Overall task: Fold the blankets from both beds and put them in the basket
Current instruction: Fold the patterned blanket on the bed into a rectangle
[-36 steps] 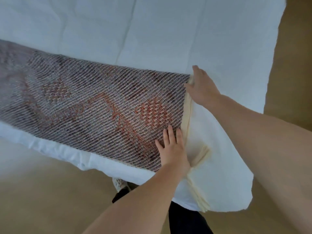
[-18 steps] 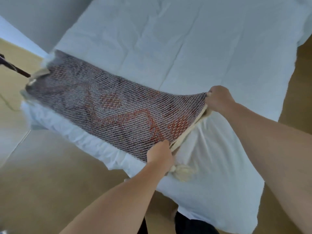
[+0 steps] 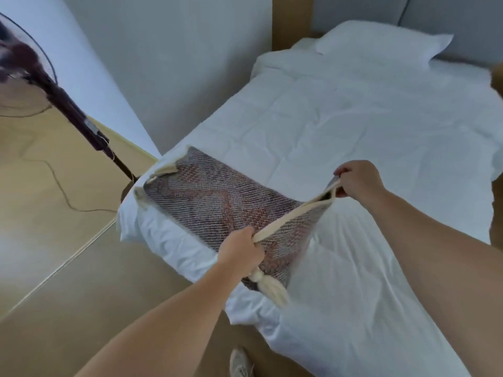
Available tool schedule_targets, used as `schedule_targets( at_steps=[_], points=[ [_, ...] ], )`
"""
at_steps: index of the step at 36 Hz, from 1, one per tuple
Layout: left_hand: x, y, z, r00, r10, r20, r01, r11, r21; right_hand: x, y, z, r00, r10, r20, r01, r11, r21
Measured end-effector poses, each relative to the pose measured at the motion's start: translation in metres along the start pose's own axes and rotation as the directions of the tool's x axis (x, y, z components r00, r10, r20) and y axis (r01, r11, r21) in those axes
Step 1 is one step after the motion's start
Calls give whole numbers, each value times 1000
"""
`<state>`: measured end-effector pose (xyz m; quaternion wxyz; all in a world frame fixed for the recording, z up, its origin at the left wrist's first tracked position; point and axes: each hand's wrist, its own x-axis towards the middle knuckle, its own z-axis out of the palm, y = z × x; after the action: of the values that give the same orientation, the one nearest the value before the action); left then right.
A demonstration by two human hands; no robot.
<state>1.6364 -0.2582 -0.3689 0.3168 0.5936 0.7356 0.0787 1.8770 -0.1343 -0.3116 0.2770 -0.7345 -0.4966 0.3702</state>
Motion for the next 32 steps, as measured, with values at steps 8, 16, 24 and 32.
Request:
schedule_targets(
  at_steps=[8,16,24,32],
  points=[
    [18,-65,-93,997,3,-74,-2,1000,10,-6,-85,68,998,-45,-39,48,994,94],
    [50,-106,-126,993,-27,-117,33,998,45,17,-136,118,989,-147,3,146,989,31],
    [86,-133,-154,980,-98,-176,106,994,38,63,-170,163,978,-199,63,199,980,7],
    [126,-160,-182,983,-156,-100,161,986,46,98,-206,210,962,-242,126,249,968,-38]
  ],
)
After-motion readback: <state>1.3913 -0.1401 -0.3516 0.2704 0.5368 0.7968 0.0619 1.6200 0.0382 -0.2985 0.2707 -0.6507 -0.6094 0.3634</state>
